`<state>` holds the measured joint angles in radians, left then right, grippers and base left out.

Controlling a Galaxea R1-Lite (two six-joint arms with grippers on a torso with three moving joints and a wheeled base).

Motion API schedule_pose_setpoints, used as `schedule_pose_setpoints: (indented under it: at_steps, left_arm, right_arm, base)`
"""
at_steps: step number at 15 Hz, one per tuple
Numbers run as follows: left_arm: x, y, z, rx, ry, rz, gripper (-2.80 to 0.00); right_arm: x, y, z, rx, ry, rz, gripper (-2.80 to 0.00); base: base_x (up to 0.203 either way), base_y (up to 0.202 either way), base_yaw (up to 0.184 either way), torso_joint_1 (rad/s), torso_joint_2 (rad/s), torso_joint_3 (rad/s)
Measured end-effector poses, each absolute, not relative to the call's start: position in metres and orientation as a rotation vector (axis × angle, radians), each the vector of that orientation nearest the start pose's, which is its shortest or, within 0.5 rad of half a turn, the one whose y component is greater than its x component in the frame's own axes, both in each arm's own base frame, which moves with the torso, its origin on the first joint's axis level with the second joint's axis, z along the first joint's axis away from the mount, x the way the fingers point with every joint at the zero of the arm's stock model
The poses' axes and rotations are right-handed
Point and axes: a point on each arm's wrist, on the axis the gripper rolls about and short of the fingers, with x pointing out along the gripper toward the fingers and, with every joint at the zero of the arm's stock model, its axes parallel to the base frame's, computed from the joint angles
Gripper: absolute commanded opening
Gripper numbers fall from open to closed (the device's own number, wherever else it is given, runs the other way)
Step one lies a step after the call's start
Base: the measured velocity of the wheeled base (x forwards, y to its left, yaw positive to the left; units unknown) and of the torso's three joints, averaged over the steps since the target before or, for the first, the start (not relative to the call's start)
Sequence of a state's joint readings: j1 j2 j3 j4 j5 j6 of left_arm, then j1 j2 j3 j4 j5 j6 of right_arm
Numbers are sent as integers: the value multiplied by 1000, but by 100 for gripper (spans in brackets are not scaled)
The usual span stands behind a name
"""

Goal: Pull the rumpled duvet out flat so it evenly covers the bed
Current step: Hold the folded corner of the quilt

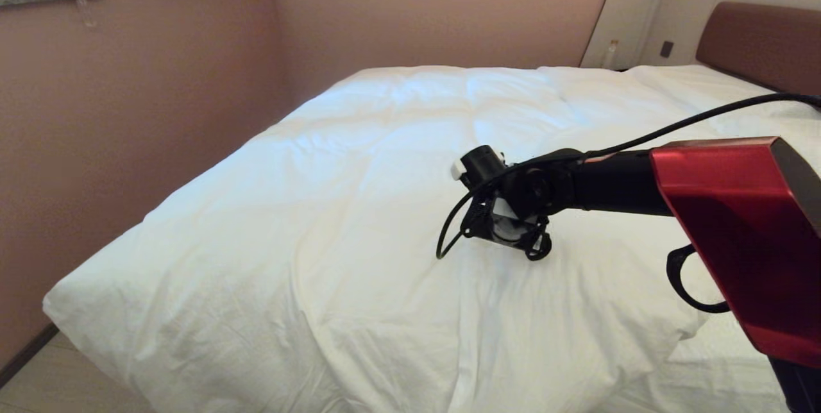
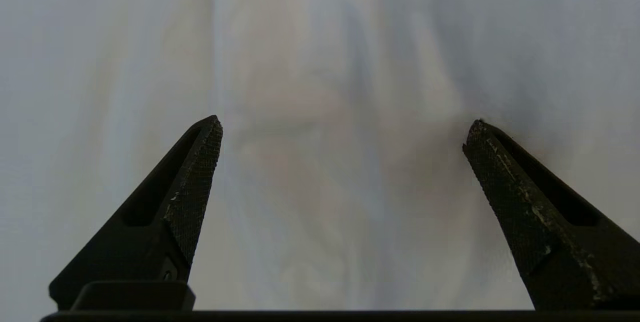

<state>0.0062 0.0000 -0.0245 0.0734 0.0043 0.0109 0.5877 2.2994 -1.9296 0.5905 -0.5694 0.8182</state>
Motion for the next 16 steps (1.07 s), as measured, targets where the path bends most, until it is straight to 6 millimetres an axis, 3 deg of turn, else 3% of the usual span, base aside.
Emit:
schedule_pose_setpoints:
  at_steps: [6, 16]
  left_arm:
    - [-25, 0, 75, 10, 49, 10, -280]
    - [-25, 0, 75, 11, 49, 9, -280]
  right_arm:
    - [400, 249, 117, 242, 700, -263, 0]
    - [431, 229, 86, 270, 674, -309, 0]
  base:
    - [0, 0, 0, 0, 0, 0]
    - [0, 0, 0, 0, 0, 0]
